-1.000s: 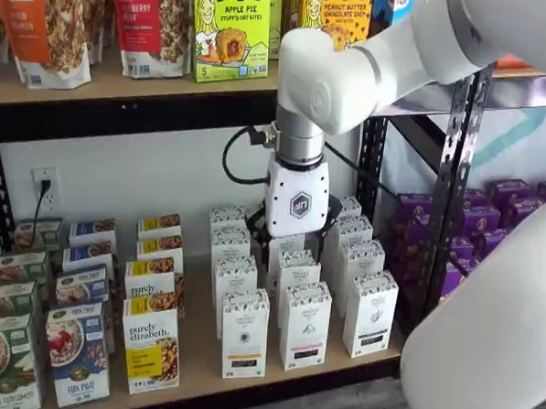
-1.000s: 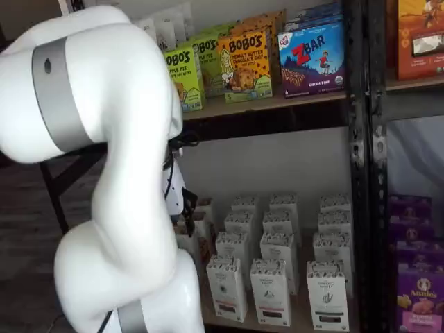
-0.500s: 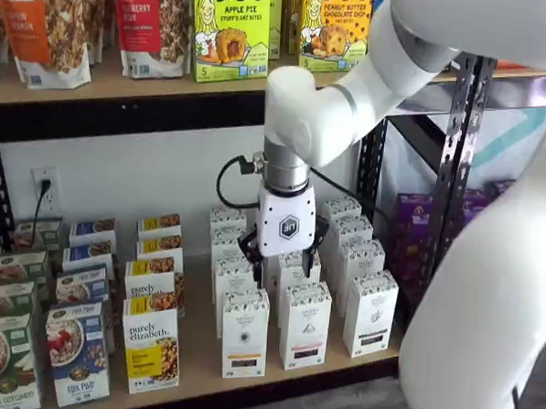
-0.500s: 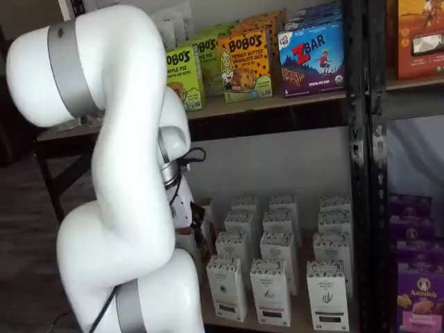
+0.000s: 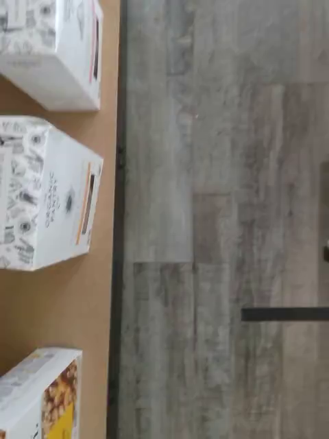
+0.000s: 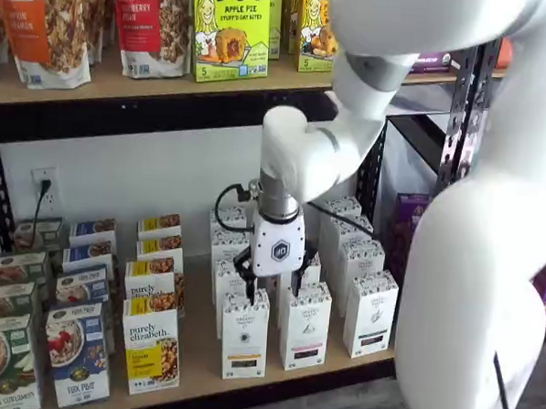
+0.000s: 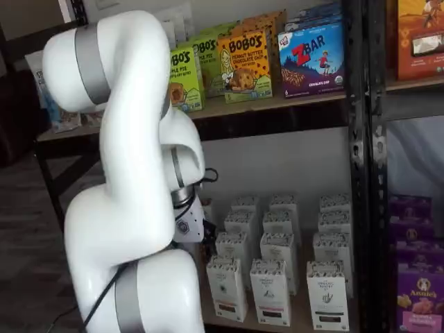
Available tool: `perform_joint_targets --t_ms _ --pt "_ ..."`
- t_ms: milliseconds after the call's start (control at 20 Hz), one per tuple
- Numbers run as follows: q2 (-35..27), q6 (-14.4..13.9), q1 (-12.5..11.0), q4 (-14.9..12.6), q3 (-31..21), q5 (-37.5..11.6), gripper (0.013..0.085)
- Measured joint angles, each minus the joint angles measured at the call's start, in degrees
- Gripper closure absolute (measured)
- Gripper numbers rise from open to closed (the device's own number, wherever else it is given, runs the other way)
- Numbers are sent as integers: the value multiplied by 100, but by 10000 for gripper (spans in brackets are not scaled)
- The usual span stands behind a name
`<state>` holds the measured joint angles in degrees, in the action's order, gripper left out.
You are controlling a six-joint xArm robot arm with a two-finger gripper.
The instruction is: Pick up the white box with a yellow strip in the middle, on the bottom shelf, the fourth box from the left
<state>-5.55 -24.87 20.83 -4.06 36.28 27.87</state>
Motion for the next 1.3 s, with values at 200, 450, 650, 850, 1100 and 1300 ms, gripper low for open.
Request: perform_joint_targets --t_ms 200,450,650,850,1100,1300 --pt "-623 307 -64 269 266 -444 130" --pt "-1409 500 -53 488 763 -568 130" --pt "-2059 487 -66 460 1258 -507 130" --pt "-2544 464 -98 400 1742 -315 130" --pt "-3021 737 -163 631 2275 -246 130" --pt "-3343 794 -230 622 2690 -259 130"
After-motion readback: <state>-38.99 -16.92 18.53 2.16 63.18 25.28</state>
